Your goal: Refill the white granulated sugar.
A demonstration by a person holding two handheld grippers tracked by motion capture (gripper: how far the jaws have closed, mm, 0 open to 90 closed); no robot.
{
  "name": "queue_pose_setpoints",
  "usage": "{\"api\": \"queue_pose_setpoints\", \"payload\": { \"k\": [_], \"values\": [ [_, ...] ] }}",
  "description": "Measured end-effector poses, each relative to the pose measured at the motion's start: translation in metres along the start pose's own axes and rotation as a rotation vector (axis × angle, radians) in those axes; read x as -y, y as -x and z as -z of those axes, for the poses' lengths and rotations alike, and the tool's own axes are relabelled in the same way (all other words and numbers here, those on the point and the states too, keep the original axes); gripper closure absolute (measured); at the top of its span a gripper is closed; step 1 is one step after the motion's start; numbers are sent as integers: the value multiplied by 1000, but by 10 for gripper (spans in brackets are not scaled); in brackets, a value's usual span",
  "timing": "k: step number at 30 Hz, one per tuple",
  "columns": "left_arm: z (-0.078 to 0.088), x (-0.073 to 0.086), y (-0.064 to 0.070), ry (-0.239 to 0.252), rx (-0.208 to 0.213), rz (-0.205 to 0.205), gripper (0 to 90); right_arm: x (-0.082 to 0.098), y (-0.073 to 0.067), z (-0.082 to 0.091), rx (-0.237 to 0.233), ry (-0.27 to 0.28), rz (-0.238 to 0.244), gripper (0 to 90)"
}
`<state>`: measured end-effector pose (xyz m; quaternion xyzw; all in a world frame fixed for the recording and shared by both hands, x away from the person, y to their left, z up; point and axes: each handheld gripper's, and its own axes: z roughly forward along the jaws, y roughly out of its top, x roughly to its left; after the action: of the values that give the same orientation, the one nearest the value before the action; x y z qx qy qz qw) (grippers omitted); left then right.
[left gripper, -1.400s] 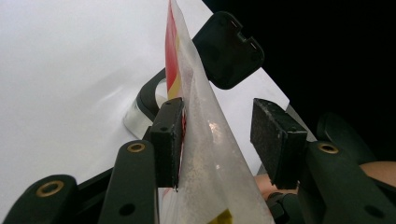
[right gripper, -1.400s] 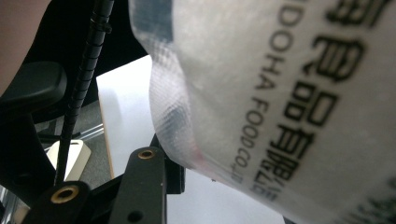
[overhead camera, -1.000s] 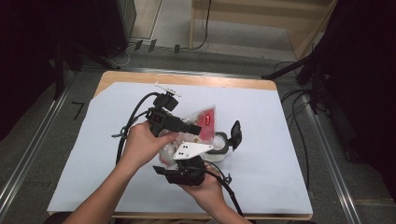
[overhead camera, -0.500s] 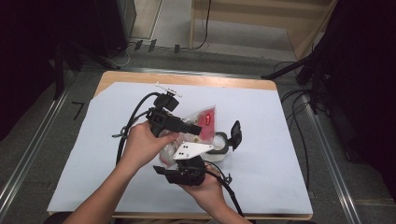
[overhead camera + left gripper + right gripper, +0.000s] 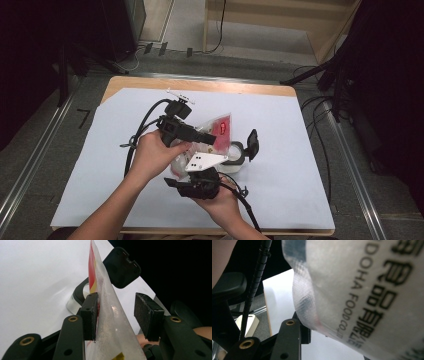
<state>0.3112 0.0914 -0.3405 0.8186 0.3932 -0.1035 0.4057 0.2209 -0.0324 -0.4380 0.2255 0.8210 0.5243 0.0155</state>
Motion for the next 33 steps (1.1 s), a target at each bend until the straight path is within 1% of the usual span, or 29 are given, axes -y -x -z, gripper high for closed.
{"api": "queue_pose_setpoints", "payload": {
  "k": [2,4,7,15,19,27,30,31,33],
  "values": [
    [0,0,0,-5,-2,-5,555,0,0,0,3,-3,2,630],
    [0,0,0,1,2,-6,556,0,0,0,3,-3,8,630],
    [1,0,1,0,1,-9,559,0,-2,0,7,-6,24,630],
    [1,0,1,3,-1,-10,556,0,-1,0,6,-4,21,633],
    [0,0,2,10,-5,-14,552,0,0,0,1,-1,6,634],
    [1,0,2,15,1,-14,546,0,2,1,11,7,3,635],
    [1,0,3,21,0,-10,542,-1,4,1,4,9,-9,635],
    [1,0,3,24,0,-11,541,-1,4,2,11,11,-12,635],
    [0,0,3,30,-1,-10,539,-1,6,2,9,12,-25,635]
  ]
}}
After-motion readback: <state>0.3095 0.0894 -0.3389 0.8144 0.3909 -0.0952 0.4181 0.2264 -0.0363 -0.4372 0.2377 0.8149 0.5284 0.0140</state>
